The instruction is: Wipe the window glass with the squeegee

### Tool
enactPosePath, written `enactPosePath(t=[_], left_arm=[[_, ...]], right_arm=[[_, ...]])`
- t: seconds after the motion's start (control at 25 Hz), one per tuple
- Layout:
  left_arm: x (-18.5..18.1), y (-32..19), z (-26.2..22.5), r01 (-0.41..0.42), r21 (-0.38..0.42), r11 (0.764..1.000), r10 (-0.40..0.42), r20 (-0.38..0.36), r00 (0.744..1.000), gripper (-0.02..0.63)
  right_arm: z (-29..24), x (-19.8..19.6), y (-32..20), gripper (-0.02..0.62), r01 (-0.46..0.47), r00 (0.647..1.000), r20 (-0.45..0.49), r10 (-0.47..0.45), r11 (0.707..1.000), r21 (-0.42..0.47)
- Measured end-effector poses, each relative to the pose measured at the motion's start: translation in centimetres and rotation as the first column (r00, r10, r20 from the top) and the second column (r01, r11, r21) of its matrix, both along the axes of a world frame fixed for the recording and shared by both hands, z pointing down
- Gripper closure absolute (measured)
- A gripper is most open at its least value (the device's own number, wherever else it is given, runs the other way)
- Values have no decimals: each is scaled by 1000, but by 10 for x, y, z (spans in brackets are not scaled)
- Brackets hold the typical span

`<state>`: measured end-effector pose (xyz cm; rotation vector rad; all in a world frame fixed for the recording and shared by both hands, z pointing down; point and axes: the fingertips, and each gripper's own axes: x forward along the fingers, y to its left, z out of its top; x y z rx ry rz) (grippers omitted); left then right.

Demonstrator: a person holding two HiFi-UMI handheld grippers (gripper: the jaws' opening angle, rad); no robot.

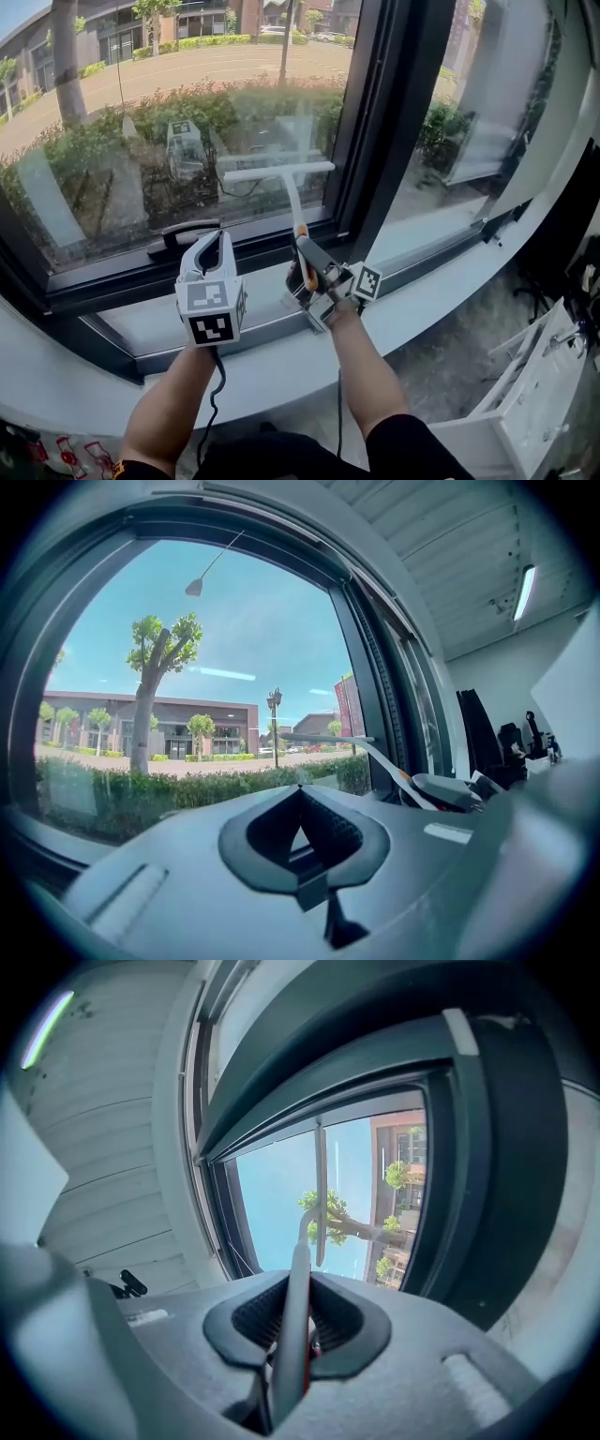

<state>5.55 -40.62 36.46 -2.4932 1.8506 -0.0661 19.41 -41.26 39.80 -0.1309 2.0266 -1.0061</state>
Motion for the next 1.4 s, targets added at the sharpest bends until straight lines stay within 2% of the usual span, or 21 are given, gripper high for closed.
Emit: enactPosePath(t=[0.32,0.6,0.68,0.76,0.88,0.96,1.08,1.2,1.28,1.4], left_arm=[[3,14,95,2,-143,990,-1,9,1000,588],[1,35,139,11,-218,976,-16,-18,1000,588],[-2,41,148,8,-224,975,-15,-31,999,588],[-7,45,152,5,-213,977,-16,-47,999,588],[-28,72,186,15,-250,968,-25,-35,999,588],[-46,106,221,11,-320,947,-9,6,1000,588],[-72,161,271,8,-422,907,24,69,997,589],[-96,206,305,21,-480,877,27,93,995,588],[-108,233,313,12,-478,878,35,89,995,588],[-117,278,309,-24,-434,900,47,42,998,589]], right_arm=[[66,2,11,551,6,1000,18,-3,993,-118],[91,6,19,551,22,998,59,-12,985,-169],[76,11,25,551,39,994,110,-24,990,-138],[44,13,38,551,60,988,148,-54,997,-38],[11,8,81,551,61,988,135,-73,994,89],[20,10,117,551,3,996,84,-11,996,91],[64,33,170,551,-136,990,-31,137,990,25],[121,58,226,551,-276,956,-132,263,956,-100],[152,61,266,551,-355,931,-169,325,914,-196],[186,51,335,551,-447,891,-226,394,851,-275]])
